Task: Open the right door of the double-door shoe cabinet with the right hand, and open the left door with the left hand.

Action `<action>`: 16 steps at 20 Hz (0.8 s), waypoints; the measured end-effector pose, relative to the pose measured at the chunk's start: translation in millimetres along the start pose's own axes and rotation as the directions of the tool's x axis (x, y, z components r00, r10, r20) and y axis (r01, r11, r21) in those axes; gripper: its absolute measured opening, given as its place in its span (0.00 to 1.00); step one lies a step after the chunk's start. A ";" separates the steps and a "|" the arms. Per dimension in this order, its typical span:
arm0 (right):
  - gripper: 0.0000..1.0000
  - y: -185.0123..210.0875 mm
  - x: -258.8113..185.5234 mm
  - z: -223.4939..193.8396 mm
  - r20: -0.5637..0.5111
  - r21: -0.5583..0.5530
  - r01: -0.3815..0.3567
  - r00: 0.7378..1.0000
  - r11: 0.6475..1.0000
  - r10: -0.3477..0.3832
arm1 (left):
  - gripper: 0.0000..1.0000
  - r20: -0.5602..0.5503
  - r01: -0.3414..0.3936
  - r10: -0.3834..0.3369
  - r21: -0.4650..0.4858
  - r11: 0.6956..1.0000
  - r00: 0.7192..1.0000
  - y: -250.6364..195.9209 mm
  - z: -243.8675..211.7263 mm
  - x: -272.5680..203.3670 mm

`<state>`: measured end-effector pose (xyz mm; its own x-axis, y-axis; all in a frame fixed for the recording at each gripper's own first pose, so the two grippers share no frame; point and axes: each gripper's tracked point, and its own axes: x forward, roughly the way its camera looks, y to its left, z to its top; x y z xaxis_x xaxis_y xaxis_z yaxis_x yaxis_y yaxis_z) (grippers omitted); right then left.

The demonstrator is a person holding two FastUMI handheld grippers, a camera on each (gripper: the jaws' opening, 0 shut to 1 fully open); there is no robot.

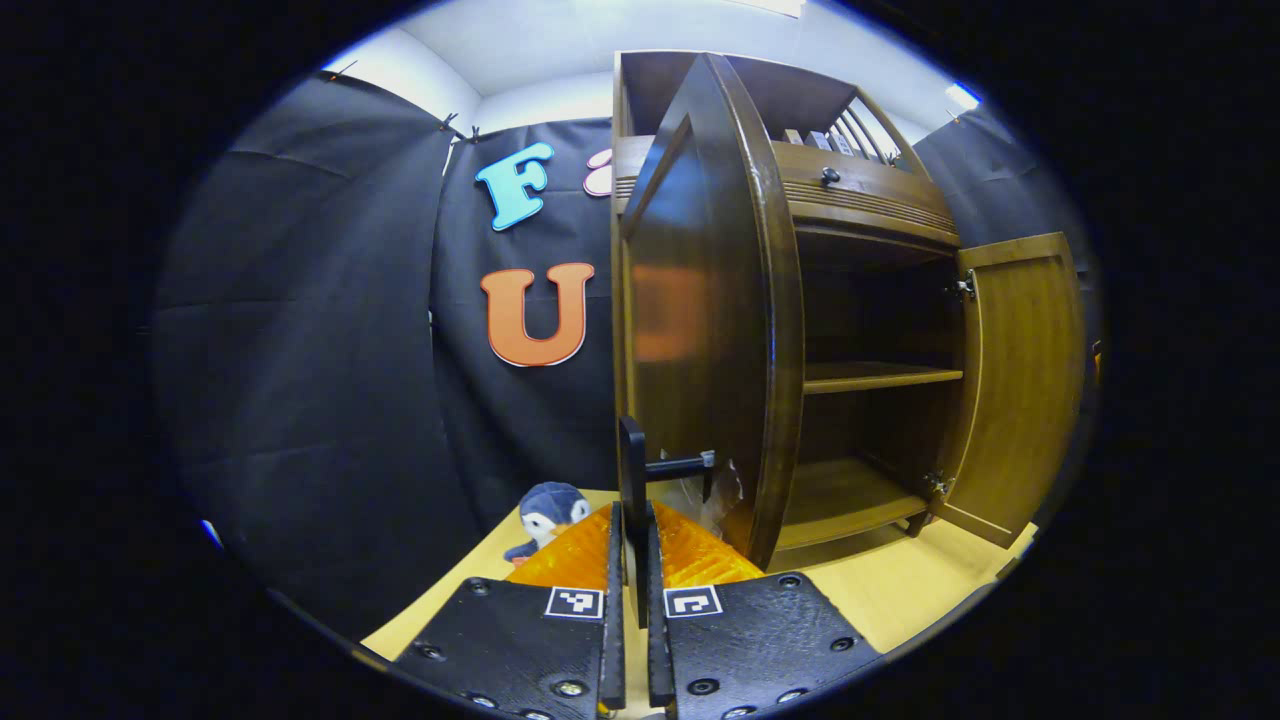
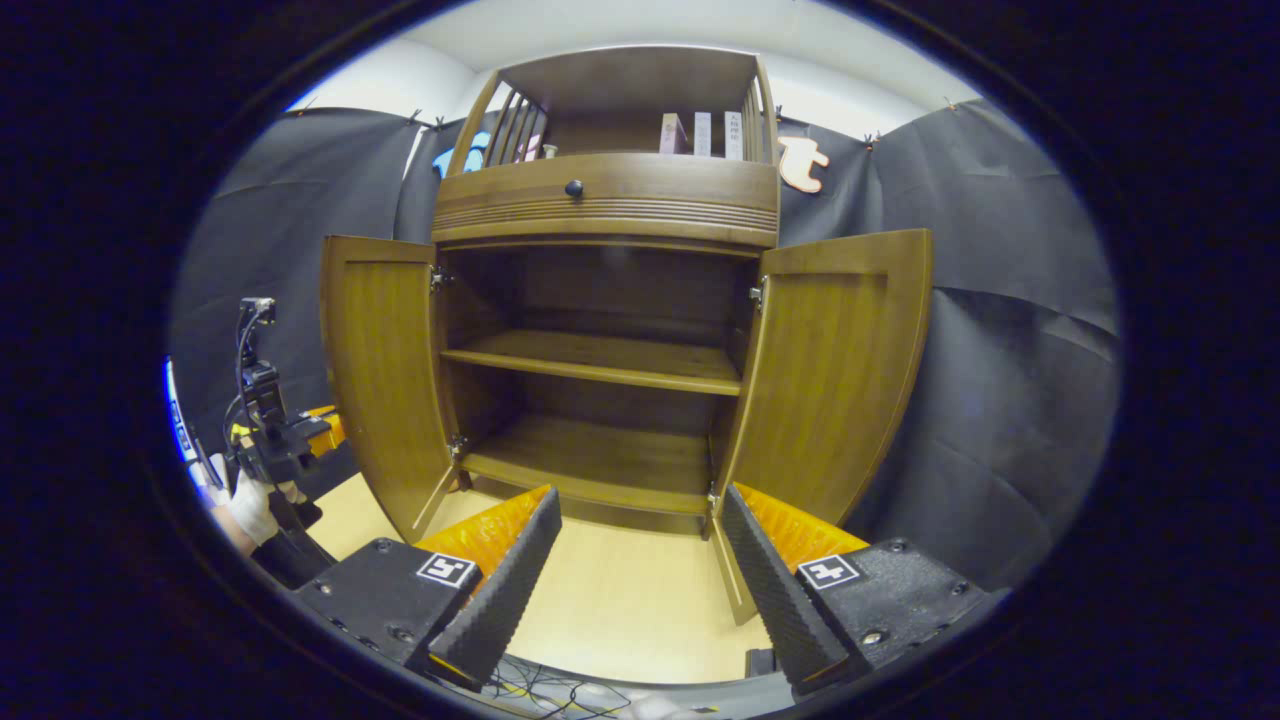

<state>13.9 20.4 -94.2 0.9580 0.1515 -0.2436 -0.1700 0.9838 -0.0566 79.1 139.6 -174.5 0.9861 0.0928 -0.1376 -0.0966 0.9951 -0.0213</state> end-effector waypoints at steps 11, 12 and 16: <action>1.00 9.1 14.2 -7.8 -0.036 0.006 -0.031 0.999 0.999 0.032 | 0.11 0.017 0.203 -0.203 -0.021 0.979 0.979 51.3 -0.6 7.0; 1.00 10.2 13.8 -8.1 -0.039 0.008 -0.033 0.999 0.999 0.033 | 0.10 0.012 0.229 -0.229 -0.022 0.973 0.973 58.2 -2.4 9.4; 1.00 12.0 12.9 -6.1 -0.048 -0.004 -0.035 0.998 0.999 0.035 | 0.14 -0.019 0.321 -0.322 -0.024 0.947 0.947 74.0 -3.3 13.4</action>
<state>22.8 33.6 -103.9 0.9394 0.1809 -0.2913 -0.2045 0.9775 -0.0523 84.7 214.3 -181.2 0.9619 -0.2331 -0.1427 0.2222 0.9710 -0.0884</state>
